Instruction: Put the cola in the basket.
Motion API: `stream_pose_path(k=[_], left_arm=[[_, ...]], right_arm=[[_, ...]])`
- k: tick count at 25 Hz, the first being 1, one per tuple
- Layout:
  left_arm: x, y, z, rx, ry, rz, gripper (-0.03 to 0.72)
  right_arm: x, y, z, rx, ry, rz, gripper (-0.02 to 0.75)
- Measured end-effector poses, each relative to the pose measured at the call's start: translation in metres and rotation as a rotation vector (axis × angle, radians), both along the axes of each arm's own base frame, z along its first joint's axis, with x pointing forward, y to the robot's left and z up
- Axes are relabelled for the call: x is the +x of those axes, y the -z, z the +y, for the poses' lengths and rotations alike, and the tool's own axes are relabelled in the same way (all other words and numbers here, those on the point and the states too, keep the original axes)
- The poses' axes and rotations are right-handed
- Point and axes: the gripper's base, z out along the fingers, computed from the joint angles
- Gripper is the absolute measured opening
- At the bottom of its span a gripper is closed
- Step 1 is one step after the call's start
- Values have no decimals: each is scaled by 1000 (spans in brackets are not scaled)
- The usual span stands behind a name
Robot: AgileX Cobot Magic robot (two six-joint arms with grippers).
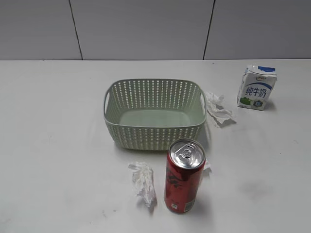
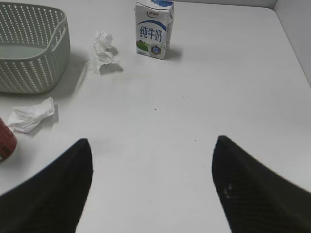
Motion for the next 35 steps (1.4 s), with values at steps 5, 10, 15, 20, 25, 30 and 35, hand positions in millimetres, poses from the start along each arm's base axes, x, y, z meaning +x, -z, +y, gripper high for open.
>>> stream_pose_path(k=[5, 10, 15, 20, 25, 30, 35], left_arm=[[0, 0, 0, 0, 0, 0, 217], [0, 0, 0, 0, 0, 0, 217], [0, 0, 0, 0, 0, 0, 217], [0, 0, 0, 0, 0, 0, 217], [0, 0, 0, 0, 0, 0, 217], [0, 0, 0, 0, 0, 0, 217], [0, 0, 0, 0, 0, 0, 217]], right_arm=[[0, 0, 0, 0, 0, 0, 580], [0, 0, 0, 0, 0, 0, 580], [1, -6, -2, -27, 16, -3, 580], [19, -18, -3, -46, 23, 76, 580], [49, -37, -1, 2, 54, 180, 580], [88, -45, 3, 95, 109, 398, 580], [129, -48, 7, 89, 94, 567, 578]])
